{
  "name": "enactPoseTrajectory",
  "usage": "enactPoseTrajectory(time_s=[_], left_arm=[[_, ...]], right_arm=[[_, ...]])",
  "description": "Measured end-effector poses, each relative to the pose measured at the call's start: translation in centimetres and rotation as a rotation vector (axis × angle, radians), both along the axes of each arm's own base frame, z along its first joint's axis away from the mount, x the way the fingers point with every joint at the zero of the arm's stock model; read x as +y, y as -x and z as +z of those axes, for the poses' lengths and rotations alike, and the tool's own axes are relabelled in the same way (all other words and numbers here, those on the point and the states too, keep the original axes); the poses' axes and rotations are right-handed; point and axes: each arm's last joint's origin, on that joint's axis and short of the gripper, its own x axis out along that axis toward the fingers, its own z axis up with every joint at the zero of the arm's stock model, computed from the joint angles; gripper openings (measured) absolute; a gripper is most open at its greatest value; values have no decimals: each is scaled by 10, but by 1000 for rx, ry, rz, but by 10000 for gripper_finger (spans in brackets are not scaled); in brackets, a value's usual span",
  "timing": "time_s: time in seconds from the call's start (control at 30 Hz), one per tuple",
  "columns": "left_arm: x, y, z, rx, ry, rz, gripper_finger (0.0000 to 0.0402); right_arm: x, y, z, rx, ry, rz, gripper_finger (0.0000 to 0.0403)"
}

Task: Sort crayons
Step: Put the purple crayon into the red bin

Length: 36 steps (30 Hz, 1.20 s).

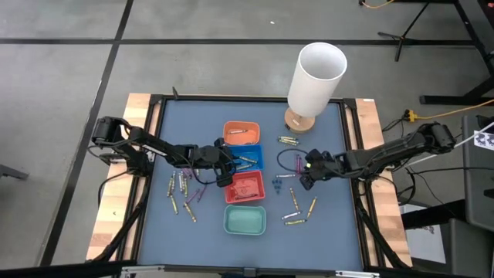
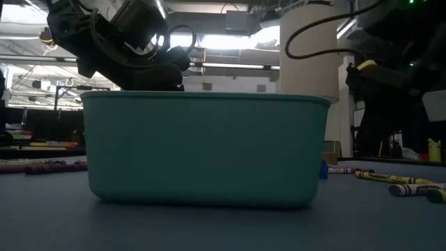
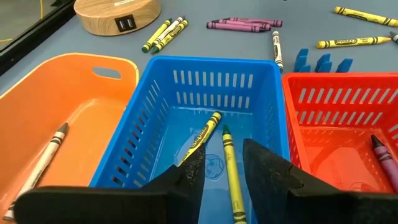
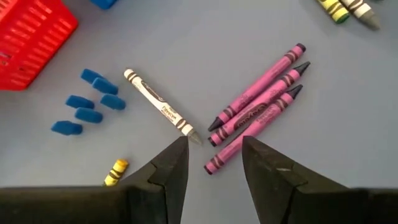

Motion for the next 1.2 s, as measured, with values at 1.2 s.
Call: enactPoseTrajectory(time_s=[1.2], left_arm=[[0,0,0,-5,4,2,92]], right_arm=[[3,-15,-41,176,94,-19,149]])
